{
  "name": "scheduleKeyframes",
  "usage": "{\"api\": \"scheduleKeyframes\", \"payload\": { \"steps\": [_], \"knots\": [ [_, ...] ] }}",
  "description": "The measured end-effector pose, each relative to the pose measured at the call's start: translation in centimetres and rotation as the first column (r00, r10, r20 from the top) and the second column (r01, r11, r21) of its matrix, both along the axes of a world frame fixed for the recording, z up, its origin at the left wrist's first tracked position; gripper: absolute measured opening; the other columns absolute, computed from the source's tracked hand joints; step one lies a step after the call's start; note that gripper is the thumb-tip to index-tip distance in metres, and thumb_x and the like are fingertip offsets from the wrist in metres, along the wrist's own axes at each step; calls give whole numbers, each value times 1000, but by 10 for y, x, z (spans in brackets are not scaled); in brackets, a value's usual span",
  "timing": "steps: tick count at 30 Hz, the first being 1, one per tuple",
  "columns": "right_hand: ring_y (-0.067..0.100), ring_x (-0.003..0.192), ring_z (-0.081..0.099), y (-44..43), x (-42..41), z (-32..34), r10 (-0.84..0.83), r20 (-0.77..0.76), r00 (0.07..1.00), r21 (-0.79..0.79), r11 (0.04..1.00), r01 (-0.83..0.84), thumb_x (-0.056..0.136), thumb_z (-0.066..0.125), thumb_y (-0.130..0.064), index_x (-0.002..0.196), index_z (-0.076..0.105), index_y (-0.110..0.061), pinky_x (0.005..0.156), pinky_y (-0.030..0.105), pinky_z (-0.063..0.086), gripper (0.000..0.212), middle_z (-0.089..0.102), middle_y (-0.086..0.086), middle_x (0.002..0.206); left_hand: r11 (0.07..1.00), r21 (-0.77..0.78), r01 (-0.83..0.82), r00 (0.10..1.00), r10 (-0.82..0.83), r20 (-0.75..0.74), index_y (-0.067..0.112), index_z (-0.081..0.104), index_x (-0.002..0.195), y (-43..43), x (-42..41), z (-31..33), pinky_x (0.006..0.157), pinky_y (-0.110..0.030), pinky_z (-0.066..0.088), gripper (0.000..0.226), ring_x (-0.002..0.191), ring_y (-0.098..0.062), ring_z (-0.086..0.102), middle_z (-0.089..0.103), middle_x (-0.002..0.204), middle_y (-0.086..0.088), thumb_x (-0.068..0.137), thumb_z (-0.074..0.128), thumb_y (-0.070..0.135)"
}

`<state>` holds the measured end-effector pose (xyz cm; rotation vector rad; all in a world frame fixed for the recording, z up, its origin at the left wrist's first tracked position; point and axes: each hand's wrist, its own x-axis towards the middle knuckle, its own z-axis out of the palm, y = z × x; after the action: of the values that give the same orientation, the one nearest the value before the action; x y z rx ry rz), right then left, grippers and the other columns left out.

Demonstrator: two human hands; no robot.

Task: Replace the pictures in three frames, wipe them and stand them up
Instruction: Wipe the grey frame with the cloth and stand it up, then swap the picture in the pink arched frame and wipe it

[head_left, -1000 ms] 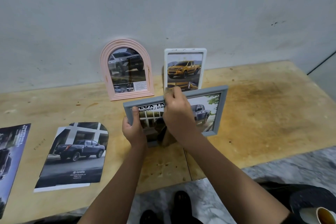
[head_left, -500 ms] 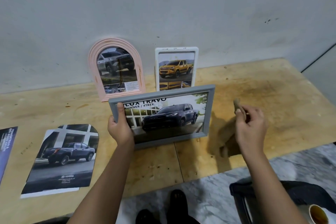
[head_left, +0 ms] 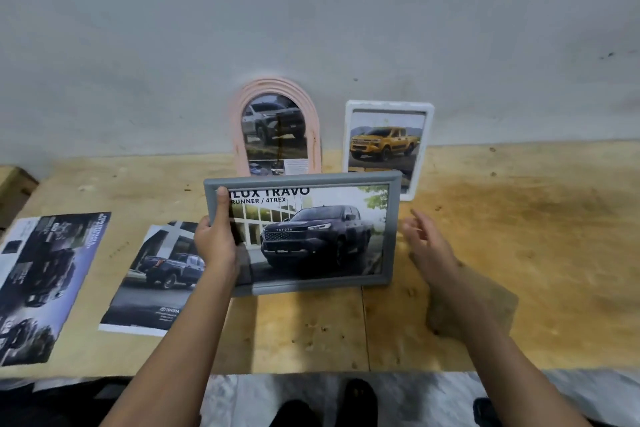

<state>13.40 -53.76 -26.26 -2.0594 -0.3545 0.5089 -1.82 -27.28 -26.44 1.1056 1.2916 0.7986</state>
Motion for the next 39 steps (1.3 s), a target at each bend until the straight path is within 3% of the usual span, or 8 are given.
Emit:
{"api": "scheduleKeyframes", "payload": {
  "steps": [4,8,12,14,17,26,31,39],
  "knots": [
    [16,87,55,71,-1,33,229,13,973,79,970,-229,93,53,-10,130,41,-22,71,19,46,41,54,-1,103,996,54,-71,997,71,5,19,46,67,43,-26,31,60,-32,40,59,65,-17,49,53,69,1,63,62,76],
    [10,65,43,160,0,55,364,101,926,79,925,-372,90,58,-7,106,49,-17,58,13,37,22,44,-3,81,986,127,-110,993,105,45,20,54,78,122,-64,67,71,-38,46,72,75,-19,54,58,79,-5,50,61,86],
    [11,66,45,268,-9,74,392,217,894,73,907,-415,90,57,-6,99,47,-16,59,20,38,16,47,-1,79,959,276,-68,998,70,1,23,58,91,202,-87,99,76,-33,42,53,83,-15,57,61,89,2,81,43,73],
    [11,65,45,323,-17,77,379,264,887,16,918,-397,91,55,-8,95,46,-12,54,16,37,11,48,0,78,947,321,-28,995,56,-79,17,59,110,250,-97,100,85,-32,42,65,98,-17,56,62,105,-1,87,29,70],
    [17,71,48,390,-25,71,367,281,887,-94,930,-355,93,52,-8,91,43,-13,54,27,35,10,51,3,81,955,291,49,985,3,-175,12,50,128,319,-108,80,102,-40,39,104,117,-28,53,57,128,-10,68,16,90],
    [39,93,56,467,-14,45,333,275,902,-406,891,-205,83,54,0,103,46,2,66,32,38,22,59,25,103,970,130,205,964,-177,-200,5,49,124,413,-73,17,100,-47,42,118,114,-31,55,59,121,-16,57,17,96],
    [38,91,56,465,-12,38,310,251,917,-502,851,-150,84,54,-1,105,45,2,64,32,37,22,58,24,101,976,36,215,966,-207,-157,9,34,139,414,-56,4,107,-51,36,123,128,-32,43,44,140,-15,54,22,97],
    [39,87,58,465,-22,21,194,311,930,-436,899,-42,89,48,-2,105,48,1,67,37,43,16,60,23,97,989,3,151,980,-149,-129,8,33,137,422,-28,-7,94,-40,41,66,117,-27,47,48,127,-12,95,25,58]
  ]
}}
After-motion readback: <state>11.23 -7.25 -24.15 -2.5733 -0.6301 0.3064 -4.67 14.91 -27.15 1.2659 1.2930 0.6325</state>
